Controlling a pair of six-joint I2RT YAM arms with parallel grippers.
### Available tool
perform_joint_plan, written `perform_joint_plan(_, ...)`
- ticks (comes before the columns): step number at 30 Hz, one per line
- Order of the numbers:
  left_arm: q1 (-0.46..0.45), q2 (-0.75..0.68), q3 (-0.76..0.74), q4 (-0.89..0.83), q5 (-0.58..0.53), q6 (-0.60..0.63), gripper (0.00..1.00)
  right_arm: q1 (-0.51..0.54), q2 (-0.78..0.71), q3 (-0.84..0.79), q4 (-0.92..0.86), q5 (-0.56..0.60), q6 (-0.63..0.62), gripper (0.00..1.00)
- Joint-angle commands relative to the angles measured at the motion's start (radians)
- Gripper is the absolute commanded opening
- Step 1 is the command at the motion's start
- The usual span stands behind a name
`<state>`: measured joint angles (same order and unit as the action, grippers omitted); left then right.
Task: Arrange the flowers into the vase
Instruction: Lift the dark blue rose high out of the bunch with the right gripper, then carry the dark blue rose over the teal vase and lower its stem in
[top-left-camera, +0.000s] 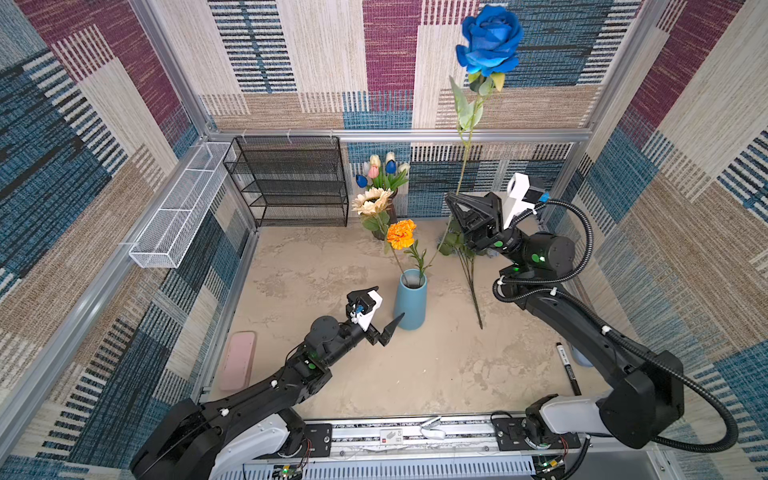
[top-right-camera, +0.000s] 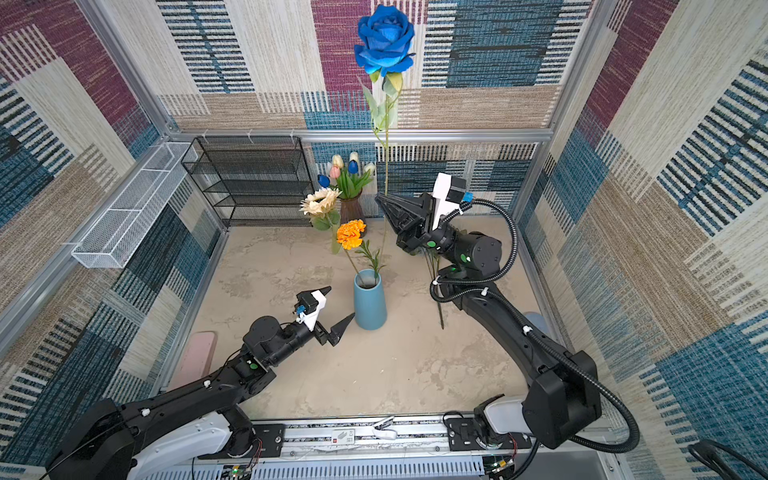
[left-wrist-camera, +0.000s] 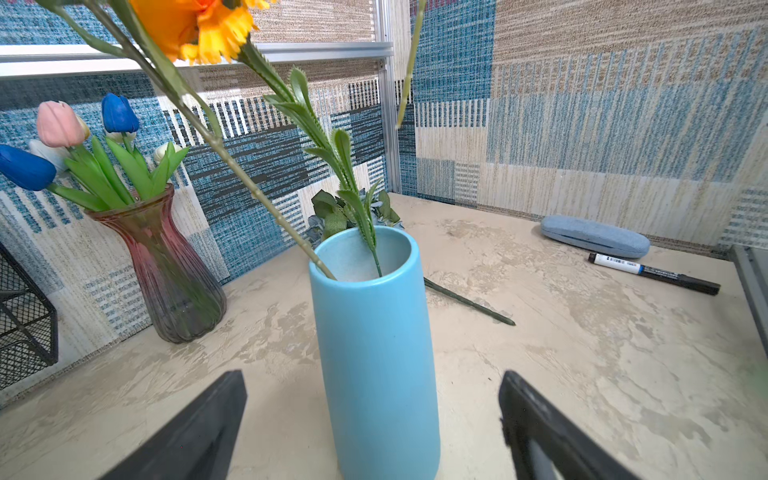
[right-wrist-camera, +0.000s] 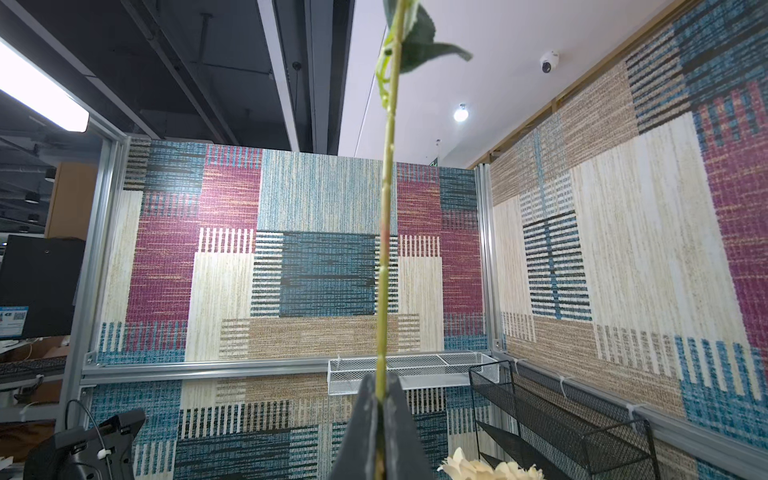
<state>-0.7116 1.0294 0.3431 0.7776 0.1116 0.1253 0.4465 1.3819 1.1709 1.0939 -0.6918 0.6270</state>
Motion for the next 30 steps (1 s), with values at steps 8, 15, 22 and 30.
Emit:
perform_joint_plan(8, 0.0, -0.025, -0.037, 0.032, -0.015, -0.026, 0.98, 0.034, 0.107, -0.053, 0.089, 0.058, 0.022, 0.0)
perform_joint_plan(15, 0.0, -0.002, -0.031, 0.034, -0.02, -0.011, 0.98, 0.04, 0.136, -0.143, 0.105, 0.084, -0.062, 0.0)
perform_joint_plan(22, 0.0, 0.026, -0.039, 0.066, -0.026, -0.013, 0.98, 0.041, 0.164, -0.227, 0.119, 0.092, -0.094, 0.0)
perform_joint_plan(30, 0.0, 0.04, -0.035, 0.068, -0.03, -0.006, 0.98, 0.041, 0.128, -0.302, 0.091, 0.134, -0.127, 0.02)
